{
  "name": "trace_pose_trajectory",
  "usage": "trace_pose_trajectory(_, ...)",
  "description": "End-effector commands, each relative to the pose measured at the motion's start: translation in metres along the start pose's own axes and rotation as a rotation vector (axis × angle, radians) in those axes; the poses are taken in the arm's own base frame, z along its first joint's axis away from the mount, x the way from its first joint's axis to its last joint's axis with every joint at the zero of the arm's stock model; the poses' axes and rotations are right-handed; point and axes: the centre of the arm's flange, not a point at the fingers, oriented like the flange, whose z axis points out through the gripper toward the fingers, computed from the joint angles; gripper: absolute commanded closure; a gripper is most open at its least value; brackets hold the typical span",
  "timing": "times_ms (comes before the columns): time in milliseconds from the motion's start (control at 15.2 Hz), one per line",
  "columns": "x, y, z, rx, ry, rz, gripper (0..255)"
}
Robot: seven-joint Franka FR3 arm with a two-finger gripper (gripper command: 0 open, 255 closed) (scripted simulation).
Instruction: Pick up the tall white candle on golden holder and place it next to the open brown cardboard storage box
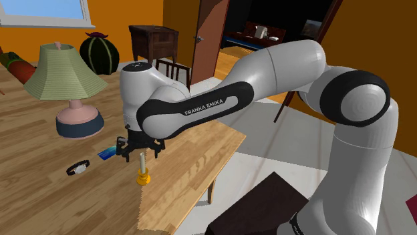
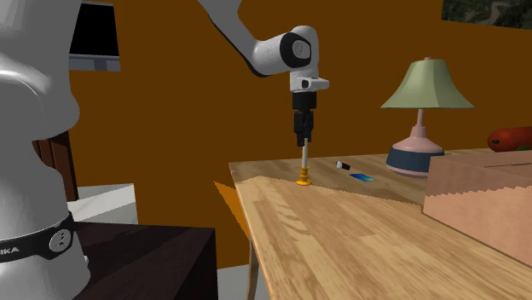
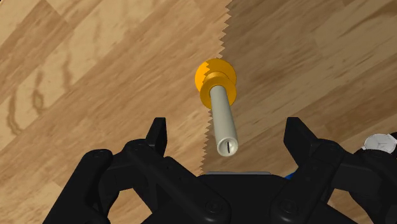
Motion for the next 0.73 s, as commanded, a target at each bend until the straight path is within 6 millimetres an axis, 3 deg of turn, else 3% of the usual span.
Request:
trace_pose_trajectory(0,0.0,0.0,0.0,0.0,0.0,0.0,0)
trace_pose_trajectory(66,0.0,0.0,0.0,0.0,0.0,0.0,255)
trace_pose_trajectory(660,0.0,0.0,0.0,0.0,0.0,0.0,255)
